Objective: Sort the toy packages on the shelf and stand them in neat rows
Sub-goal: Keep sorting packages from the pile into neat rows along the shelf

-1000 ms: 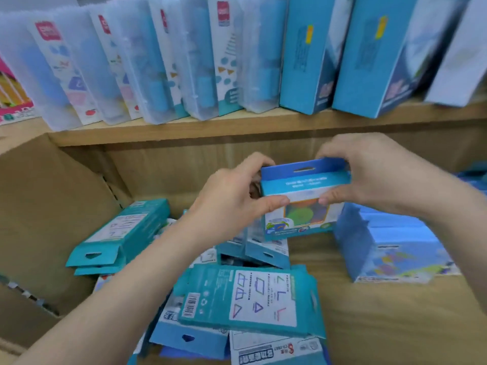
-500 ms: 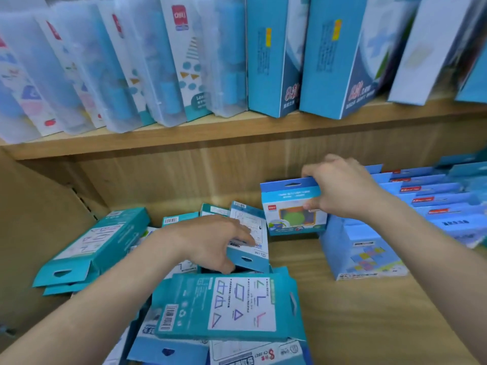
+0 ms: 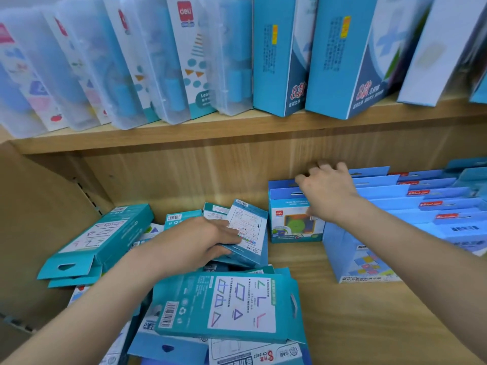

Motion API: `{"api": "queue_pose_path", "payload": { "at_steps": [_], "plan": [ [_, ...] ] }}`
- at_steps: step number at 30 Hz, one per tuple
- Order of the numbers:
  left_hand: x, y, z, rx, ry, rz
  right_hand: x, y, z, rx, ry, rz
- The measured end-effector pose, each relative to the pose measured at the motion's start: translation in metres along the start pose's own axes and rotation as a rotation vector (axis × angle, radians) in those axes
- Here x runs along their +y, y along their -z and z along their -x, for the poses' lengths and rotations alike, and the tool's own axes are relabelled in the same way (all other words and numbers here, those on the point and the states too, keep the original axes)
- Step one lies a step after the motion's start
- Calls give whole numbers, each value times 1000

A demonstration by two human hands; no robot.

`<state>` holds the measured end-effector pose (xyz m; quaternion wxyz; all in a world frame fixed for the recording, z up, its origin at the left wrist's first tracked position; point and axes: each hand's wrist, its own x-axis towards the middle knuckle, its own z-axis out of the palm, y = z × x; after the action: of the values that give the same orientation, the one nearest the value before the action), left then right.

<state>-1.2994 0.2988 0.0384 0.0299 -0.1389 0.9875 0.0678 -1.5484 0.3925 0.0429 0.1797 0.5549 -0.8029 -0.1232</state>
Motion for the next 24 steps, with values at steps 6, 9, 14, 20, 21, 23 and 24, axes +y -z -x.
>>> {"api": "queue_pose_path", "payload": {
  "at_steps": [6, 9, 14, 20, 21, 23, 24],
  "plan": [
    [-4, -13, 9, 145, -9, -18, -3, -1, -5, -66, -112, -11],
    [-7, -14, 15, 324, -7, 22, -6, -1, -5, -78, -109, 12],
    [-6, 2, 23, 750, 160, 232, -8, -5, 1, -91, -122, -2],
    [-17, 6, 42, 960, 533, 720, -22, 19, 18, 142, -7, -415],
    [-15, 7, 45, 984, 567, 863, -28, 26, 19, 150, 41, -649],
    [-11, 9, 53, 1016, 604, 1058, -44, 39, 23, 45, 165, -1161],
    [-10, 9, 56, 1025, 609, 1114, -52, 43, 25, -5, 222, -1333]
  ]
}}
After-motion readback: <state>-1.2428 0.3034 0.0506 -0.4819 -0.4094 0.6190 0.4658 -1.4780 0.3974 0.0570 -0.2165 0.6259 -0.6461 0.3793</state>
